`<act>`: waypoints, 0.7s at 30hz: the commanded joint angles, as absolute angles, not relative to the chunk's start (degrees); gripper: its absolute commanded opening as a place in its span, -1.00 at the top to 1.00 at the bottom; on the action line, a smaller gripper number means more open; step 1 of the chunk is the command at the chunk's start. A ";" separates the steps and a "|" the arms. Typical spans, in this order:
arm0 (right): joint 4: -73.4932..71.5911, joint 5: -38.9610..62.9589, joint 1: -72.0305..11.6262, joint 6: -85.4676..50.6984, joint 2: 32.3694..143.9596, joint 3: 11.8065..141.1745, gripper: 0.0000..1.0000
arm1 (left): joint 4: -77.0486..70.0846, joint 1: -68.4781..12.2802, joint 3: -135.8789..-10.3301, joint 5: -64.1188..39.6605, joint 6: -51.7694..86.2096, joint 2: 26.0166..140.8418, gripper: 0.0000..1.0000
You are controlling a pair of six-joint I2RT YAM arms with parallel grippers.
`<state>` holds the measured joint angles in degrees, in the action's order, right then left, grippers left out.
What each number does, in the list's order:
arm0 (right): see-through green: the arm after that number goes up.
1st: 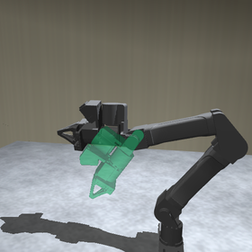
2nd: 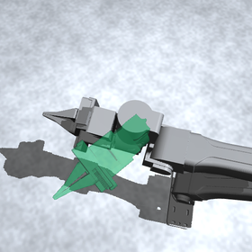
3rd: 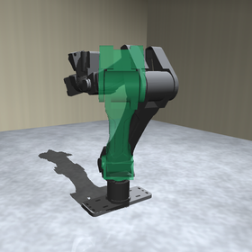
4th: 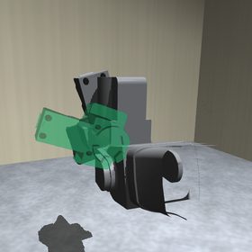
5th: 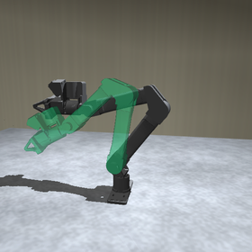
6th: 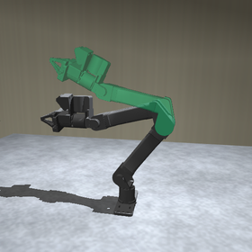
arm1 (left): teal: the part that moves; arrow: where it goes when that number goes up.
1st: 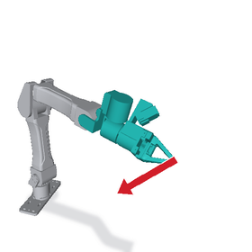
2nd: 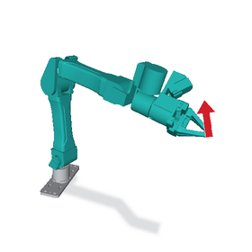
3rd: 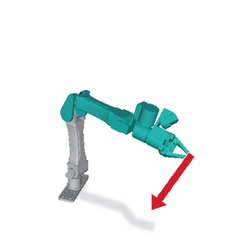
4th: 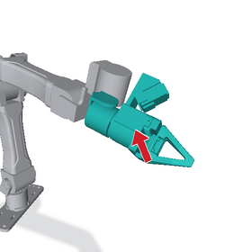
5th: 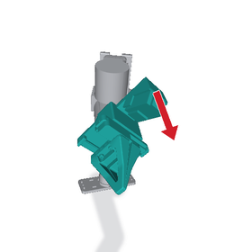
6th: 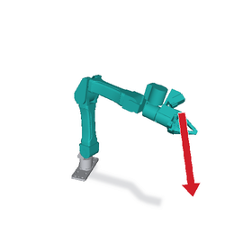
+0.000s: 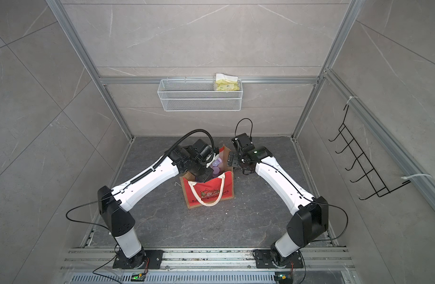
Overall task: Put the hourglass into the canvas bag
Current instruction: Place the hourglass in the canvas bag.
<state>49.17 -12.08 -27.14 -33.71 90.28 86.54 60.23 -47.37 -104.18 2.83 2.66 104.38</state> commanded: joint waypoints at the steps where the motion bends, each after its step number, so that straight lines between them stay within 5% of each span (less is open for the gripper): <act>1: 46.73 -11.65 -26.54 -35.33 89.43 84.87 -0.99 | 61.15 -46.48 -106.29 2.07 -0.59 107.41 0.95; 8: 45.01 -8.54 -26.52 -34.98 89.72 83.12 -0.99 | 60.49 -44.43 -108.69 0.16 -0.19 114.33 0.92; 21: 44.47 -9.20 -26.47 -34.85 87.38 82.38 -0.99 | 59.79 -44.21 -109.26 -0.74 1.32 118.60 0.24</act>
<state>44.66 -8.51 -26.92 -34.15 89.62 83.09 58.89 -44.60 -109.60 0.38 0.97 116.71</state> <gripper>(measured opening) 0.995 0.412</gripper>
